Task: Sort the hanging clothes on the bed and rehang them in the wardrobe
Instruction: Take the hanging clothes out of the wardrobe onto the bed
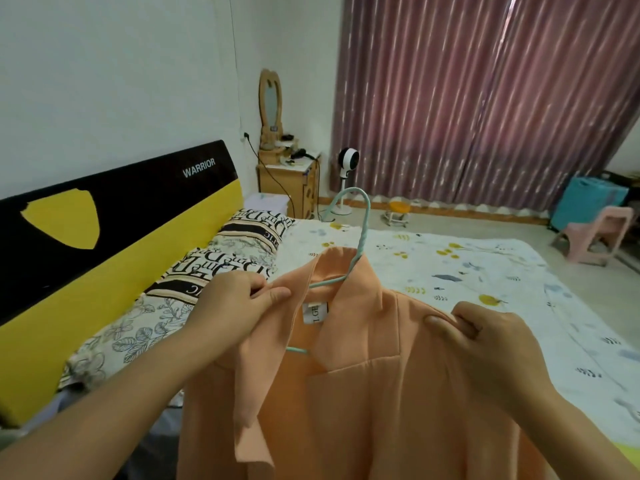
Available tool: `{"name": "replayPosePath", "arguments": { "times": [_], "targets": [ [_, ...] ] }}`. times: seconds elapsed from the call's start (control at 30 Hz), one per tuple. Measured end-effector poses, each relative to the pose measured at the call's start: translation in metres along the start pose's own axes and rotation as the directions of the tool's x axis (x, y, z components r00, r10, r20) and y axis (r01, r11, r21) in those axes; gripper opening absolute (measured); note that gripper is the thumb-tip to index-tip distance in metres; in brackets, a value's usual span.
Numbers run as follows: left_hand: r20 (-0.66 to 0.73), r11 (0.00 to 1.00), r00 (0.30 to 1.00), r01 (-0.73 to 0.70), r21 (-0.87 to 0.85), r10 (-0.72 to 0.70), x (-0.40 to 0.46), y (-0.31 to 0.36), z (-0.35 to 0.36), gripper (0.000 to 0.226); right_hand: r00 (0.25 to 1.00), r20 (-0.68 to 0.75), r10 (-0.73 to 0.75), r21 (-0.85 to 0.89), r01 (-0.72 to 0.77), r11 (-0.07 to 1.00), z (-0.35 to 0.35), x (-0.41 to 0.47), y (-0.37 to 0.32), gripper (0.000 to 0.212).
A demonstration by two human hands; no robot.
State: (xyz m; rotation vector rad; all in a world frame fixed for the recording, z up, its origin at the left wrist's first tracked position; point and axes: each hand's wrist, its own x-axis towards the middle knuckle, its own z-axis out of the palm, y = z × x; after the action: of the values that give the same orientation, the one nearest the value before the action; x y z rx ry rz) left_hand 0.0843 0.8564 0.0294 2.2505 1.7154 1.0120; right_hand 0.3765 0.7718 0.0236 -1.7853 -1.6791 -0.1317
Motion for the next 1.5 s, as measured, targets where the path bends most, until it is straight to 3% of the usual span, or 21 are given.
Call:
{"name": "replayPosePath", "arguments": {
  "times": [0.47, 0.67, 0.93, 1.1, 1.17, 1.23, 1.3, 1.5],
  "targets": [
    [0.071, 0.976, 0.977, 0.194, 0.096, -0.201, 0.125, -0.056, 0.11, 0.044, 0.972, 0.233, 0.041, 0.058, -0.056, 0.997, 0.144, 0.141, 0.075, 0.049],
    [0.105, 0.976, 0.971, 0.205, 0.076, -0.213, 0.179, -0.094, 0.158, 0.045, 0.964, 0.246, 0.098, 0.035, -0.11, 0.993, 0.206, 0.19, 0.091, 0.048],
    [0.244, 0.987, 0.957, 0.151, 0.05, -0.158, 0.274, -0.17, 0.256, 0.035, 0.928, 0.295, 0.226, -0.099, -0.206, 0.974, 0.314, 0.259, 0.119, 0.042],
    [0.278, 0.984, 0.944, 0.175, 0.043, -0.18, 0.308, -0.215, 0.336, 0.04, 0.923, 0.355, 0.152, -0.348, -0.021, 0.937, 0.392, 0.276, 0.146, 0.06],
    [0.294, 0.982, 0.937, 0.184, 0.037, -0.187, 0.315, -0.231, 0.367, 0.039, 0.894, 0.384, 0.228, -0.398, -0.062, 0.915, 0.423, 0.275, 0.164, 0.058],
    [0.303, 0.98, 0.933, 0.196, 0.021, -0.193, 0.32, -0.245, 0.396, 0.041, 0.869, 0.432, 0.243, -0.416, -0.047, 0.908, 0.45, 0.277, 0.18, 0.029],
    [0.311, 0.98, 0.93, 0.2, 0.022, -0.196, 0.324, -0.26, 0.419, 0.045, 0.835, 0.454, 0.313, -0.342, -0.161, 0.926, 0.477, 0.28, 0.193, 0.005],
    [0.386, 0.966, 0.886, 0.252, 0.06, -0.256, 0.329, -0.305, 0.48, 0.044, 0.671, 0.547, 0.5, -0.367, -0.345, 0.864, 0.546, 0.289, 0.205, 0.007]
  ]
}}
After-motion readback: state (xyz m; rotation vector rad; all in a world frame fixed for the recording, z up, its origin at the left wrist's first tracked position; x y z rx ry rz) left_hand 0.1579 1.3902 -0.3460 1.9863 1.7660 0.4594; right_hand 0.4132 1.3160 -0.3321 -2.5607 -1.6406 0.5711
